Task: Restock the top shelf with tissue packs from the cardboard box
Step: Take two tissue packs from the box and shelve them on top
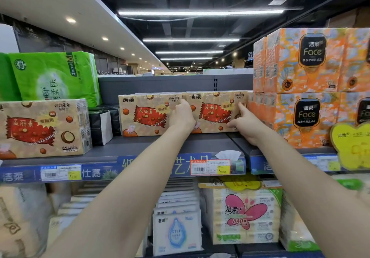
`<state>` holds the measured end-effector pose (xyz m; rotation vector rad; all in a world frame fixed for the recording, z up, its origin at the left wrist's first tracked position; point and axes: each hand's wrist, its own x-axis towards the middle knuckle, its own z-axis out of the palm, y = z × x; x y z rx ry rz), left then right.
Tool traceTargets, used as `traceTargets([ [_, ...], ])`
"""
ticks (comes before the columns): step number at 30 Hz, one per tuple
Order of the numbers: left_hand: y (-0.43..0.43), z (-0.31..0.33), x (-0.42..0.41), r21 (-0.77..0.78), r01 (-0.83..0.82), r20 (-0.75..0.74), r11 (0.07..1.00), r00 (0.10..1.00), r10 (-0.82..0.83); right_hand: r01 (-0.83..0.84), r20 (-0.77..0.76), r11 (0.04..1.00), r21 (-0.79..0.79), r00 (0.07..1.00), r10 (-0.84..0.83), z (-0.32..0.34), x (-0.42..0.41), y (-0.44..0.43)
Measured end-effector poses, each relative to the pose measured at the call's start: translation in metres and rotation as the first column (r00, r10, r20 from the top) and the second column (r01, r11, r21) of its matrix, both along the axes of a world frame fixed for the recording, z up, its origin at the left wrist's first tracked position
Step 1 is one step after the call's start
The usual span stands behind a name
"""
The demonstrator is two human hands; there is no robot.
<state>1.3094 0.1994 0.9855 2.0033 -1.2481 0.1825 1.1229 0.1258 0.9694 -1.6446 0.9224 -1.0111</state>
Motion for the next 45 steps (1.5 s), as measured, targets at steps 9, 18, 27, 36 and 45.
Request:
traceTargets([
  [9, 0.014, -0.001, 0.009, -0.051, 0.1, -0.004, 0.994, 0.995, -0.1, 0.067, -0.115, 0.994, -0.083, 0.99, -0.077, 0.005, -0.002, 0.015],
  [18, 0.06, 0.001, -0.012, -0.063, 0.241, 0.299, 0.969, 0.931, -0.212, 0.043, -0.362, 0.867, -0.497, 0.897, -0.252, 0.016, -0.011, 0.062],
  [27, 0.164, -0.01, -0.06, -0.113, 0.283, 0.415, 0.952, 0.884, -0.213, 0.025, -0.461, 0.744, -0.668, 0.771, -0.44, 0.007, -0.048, 0.186],
  [36, 0.275, -0.138, -0.153, 0.141, 0.432, 0.387, 0.891, 0.804, -0.452, 0.141, -0.685, 0.894, -0.425, 0.596, -0.419, -0.12, -0.149, 0.32],
  [45, 0.323, -0.266, -0.292, 0.413, 0.552, 0.178, 0.724, 0.731, -0.659, 0.27, -0.827, 0.934, -0.233, 0.45, -0.336, -0.255, -0.292, 0.394],
])
